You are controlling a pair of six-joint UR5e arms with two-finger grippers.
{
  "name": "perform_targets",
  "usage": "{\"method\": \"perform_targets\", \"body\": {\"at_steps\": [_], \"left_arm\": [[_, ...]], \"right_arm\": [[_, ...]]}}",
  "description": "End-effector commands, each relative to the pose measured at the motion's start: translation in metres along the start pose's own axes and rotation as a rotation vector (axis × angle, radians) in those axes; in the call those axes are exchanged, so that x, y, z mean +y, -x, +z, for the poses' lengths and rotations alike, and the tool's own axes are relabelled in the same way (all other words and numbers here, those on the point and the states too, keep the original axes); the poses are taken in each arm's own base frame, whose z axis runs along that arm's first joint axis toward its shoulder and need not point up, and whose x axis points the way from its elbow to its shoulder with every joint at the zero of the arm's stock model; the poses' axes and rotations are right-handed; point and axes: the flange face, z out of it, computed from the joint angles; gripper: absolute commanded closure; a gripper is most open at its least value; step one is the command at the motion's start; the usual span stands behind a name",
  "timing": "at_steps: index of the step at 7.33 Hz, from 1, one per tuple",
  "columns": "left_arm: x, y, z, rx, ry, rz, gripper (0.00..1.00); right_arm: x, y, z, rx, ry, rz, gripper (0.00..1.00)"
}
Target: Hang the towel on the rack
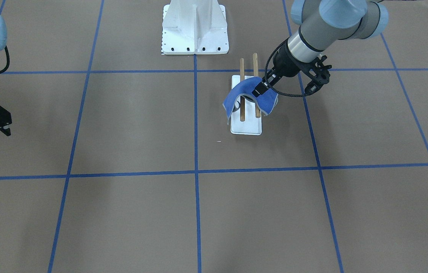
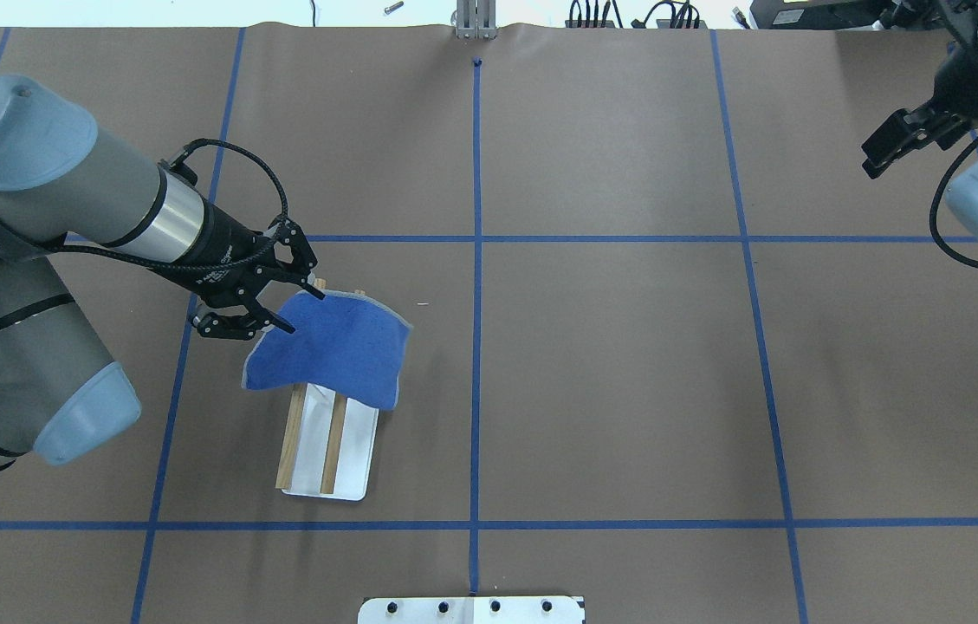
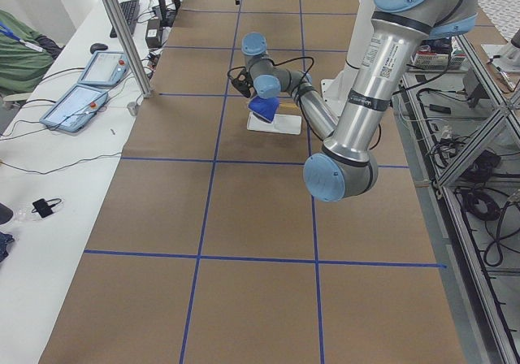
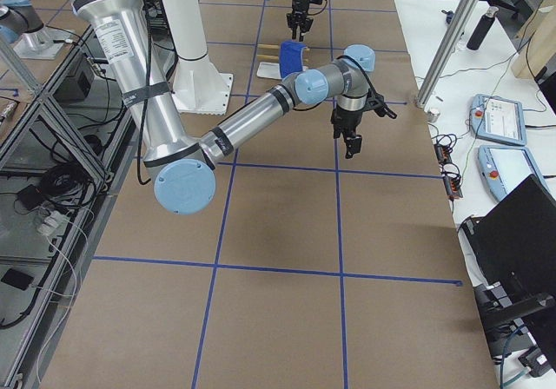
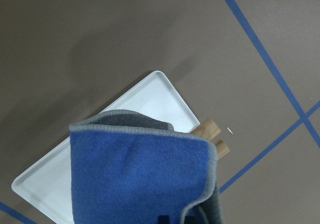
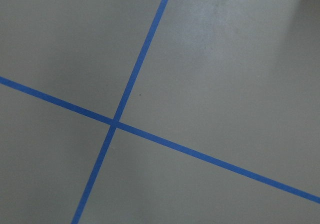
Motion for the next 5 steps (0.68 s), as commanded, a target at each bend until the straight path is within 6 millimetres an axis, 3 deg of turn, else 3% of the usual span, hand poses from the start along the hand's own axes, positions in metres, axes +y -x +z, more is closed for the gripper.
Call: {"method": "perform_targets", "body": {"at_steps": [1,3,4,5], "left_arm": [[-0.027,-0.008,-0.020,0.029,-0.041,0.043,0.03],[-0.066,-0.015,-0.041,0.045,-0.092,0.102,0.03],[-0.082,-0.017,-0.059,0.063,-0.121,0.157,0.03],[-0.094,-0.016,-0.071,0.063,-0.146,0.268,0.03]], "right_arm": [[0.000,-0.001,-0.001,-0.001,-0.002,0.002,0.00],[0.001,-0.003,0.000,0.002,-0.001,0.004,0.00],[0.006,-0.013,0.003,0.008,0.007,-0.007,0.00],[0.006,-0.044,0.003,0.020,0.021,0.004,0.00]]}}
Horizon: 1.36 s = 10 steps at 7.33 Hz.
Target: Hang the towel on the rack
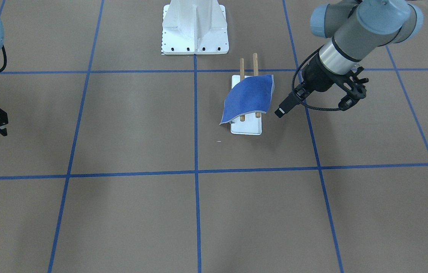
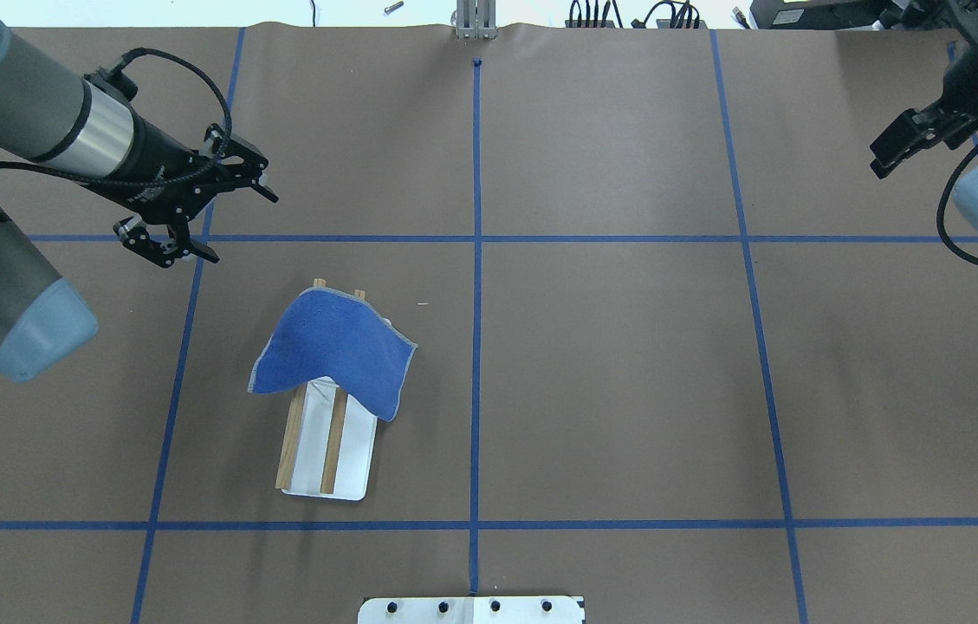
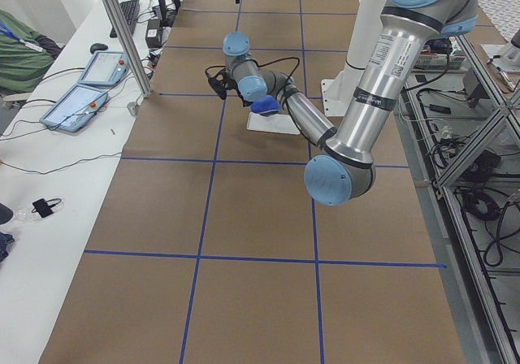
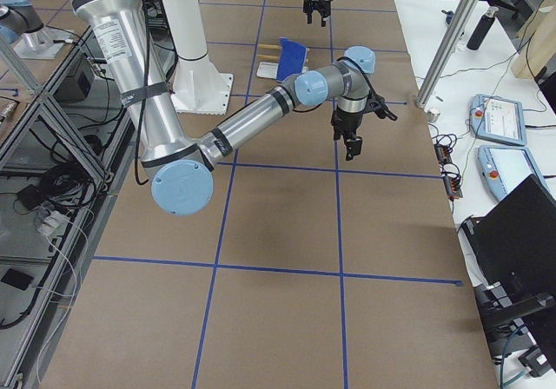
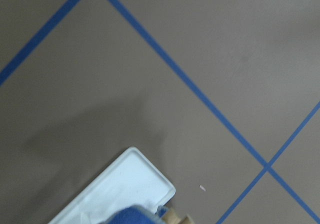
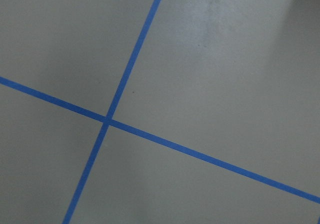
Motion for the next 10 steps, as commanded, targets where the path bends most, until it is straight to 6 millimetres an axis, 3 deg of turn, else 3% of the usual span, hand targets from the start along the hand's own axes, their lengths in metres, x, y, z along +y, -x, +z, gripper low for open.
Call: {"method": "perform_targets", "body": {"at_steps": [1,2,4,5,6,9,10], "left_arm": [[-0.036,0.013,-0.024,-0.019,-0.062,0.231,0.03],[-0.060,0.034,-0.042,-0.053,-0.095,0.380,0.03],[-0.121,0.109,-0.056,-0.166,-0.115,0.701,0.03],[-0.156,0.133,-0.080,-0.205,-0.138,0.794,0.02],[-0.181,0.172,-0.087,-0.269,-0.120,0.852,0.02],[-0.267,0.302,-0.128,-0.417,-0.046,0.997,0.02],[-0.293,0.373,-0.122,-0.460,0.006,0.933,0.02]], "right_arm": [[0.004,-0.064,0.003,0.005,0.026,0.074,0.00],[0.016,-0.099,0.007,-0.009,0.038,0.133,0.00],[0.068,-0.153,0.026,0.002,0.081,0.117,0.00],[0.094,-0.175,0.035,0.003,0.104,0.126,0.00],[0.117,-0.188,0.049,0.001,0.135,0.164,0.00],[0.155,-0.219,0.056,0.002,0.156,0.242,0.00],[0.173,-0.229,0.061,0.005,0.139,0.246,0.00]]}}
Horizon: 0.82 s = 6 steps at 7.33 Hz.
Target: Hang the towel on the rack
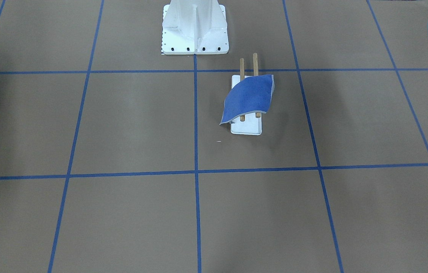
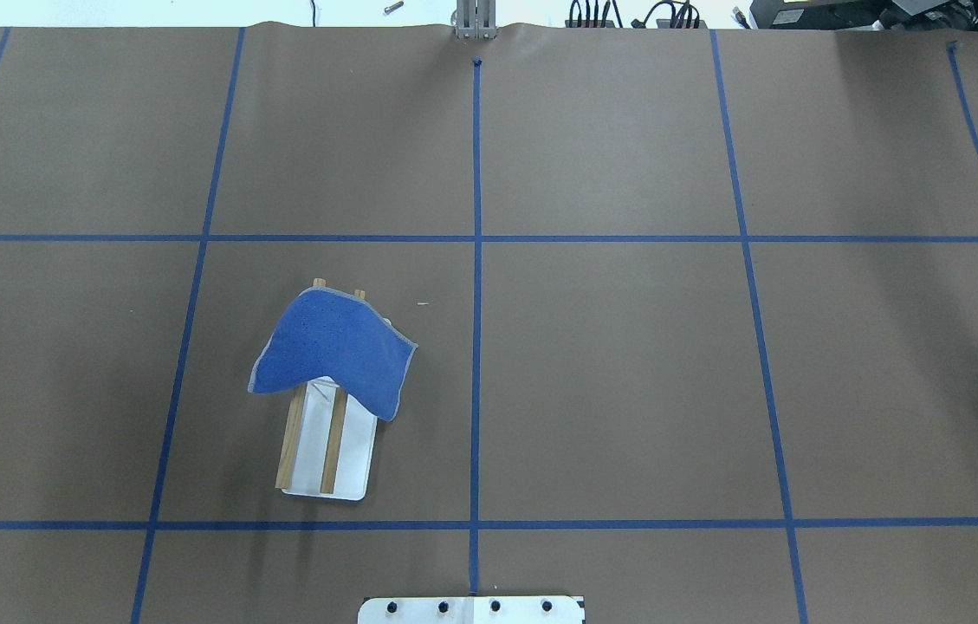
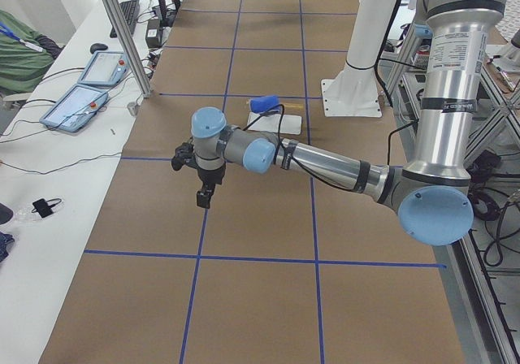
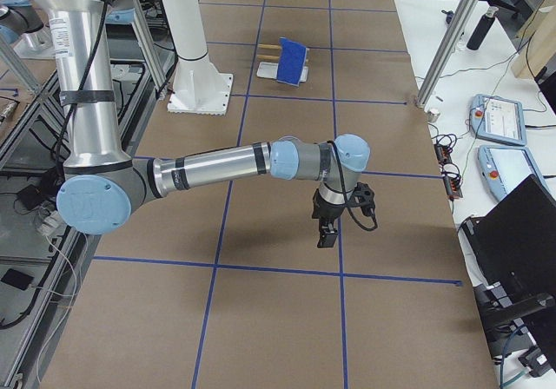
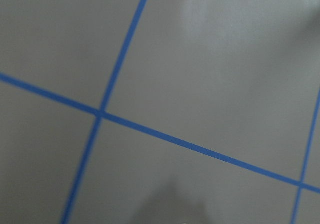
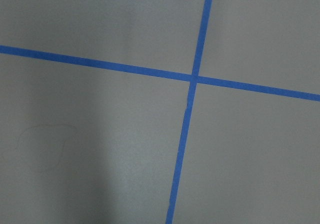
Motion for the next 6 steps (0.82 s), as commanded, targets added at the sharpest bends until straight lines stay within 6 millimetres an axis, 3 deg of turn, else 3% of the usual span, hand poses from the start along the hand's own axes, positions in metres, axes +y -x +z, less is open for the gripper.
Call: {"method": "perform_targets", "body": {"at_steps": [1,3,4,5,6], "left_arm": [[0.039,0.074,0.021,-0.021,0.050,-0.030,0.02],[0.060,0.097,0.002,0.107,0.007,-0.122,0.02],[0.084,0.110,-0.005,0.139,-0.013,-0.168,0.02],[0.089,0.112,-0.013,0.128,-0.027,-0.193,0.02],[0.094,0.115,-0.008,0.138,-0.024,-0.189,0.02]], "right_arm": [[0.033,-0.026,0.022,0.001,-0.037,0.004,0.00],[0.051,-0.038,0.033,-0.003,-0.024,0.029,0.00],[0.051,-0.040,0.032,-0.007,-0.027,0.050,0.00],[0.050,-0.038,0.030,-0.015,-0.030,0.100,0.00],[0.050,-0.036,0.028,-0.016,-0.035,0.106,0.00]]}}
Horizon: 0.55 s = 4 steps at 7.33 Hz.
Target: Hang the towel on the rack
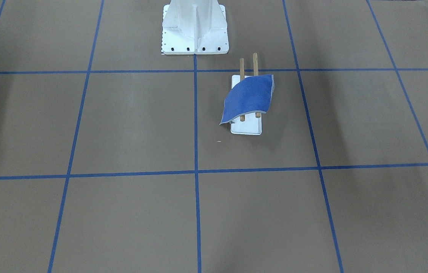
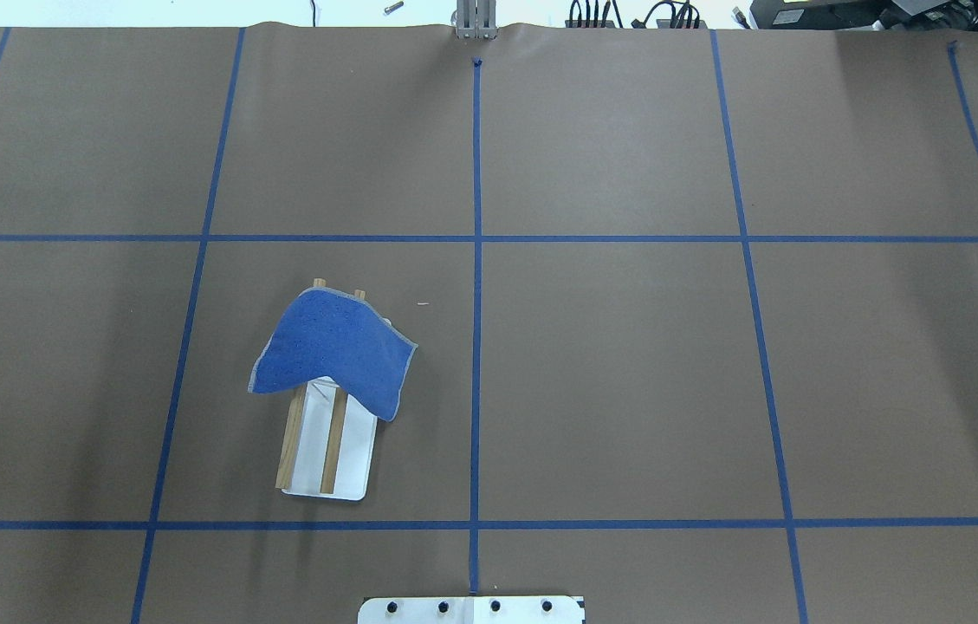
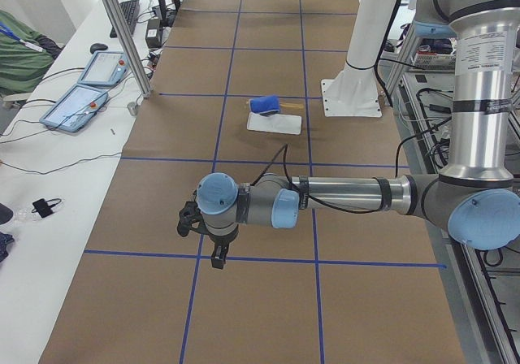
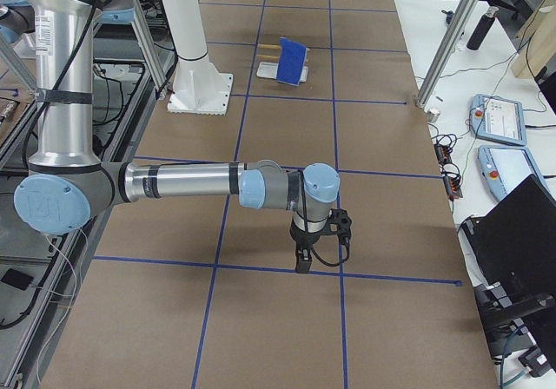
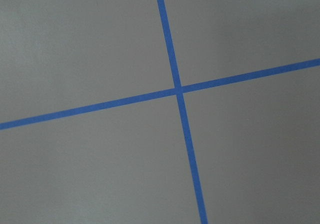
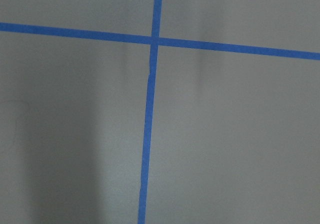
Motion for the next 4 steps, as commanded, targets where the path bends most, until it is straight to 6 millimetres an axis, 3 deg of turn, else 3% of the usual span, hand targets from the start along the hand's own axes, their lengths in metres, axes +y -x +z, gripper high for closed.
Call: {"method": "perform_targets", "body": {"at_steps": [1,4], "left_arm": [[0.0057,-0.0008,-0.0083,0.011,-0.022,0.007,0.02],[0.0051,-0.0062,-0.0131,0.010,-0.032,0.019,0.02]], "right_arm": [[-0.0008,0.0029,-0.0036,-0.006,-0.009,0.022,0.00],[-0.0037,0.0056,-0.0071,-0.006,-0.016,0.017,0.00]]}}
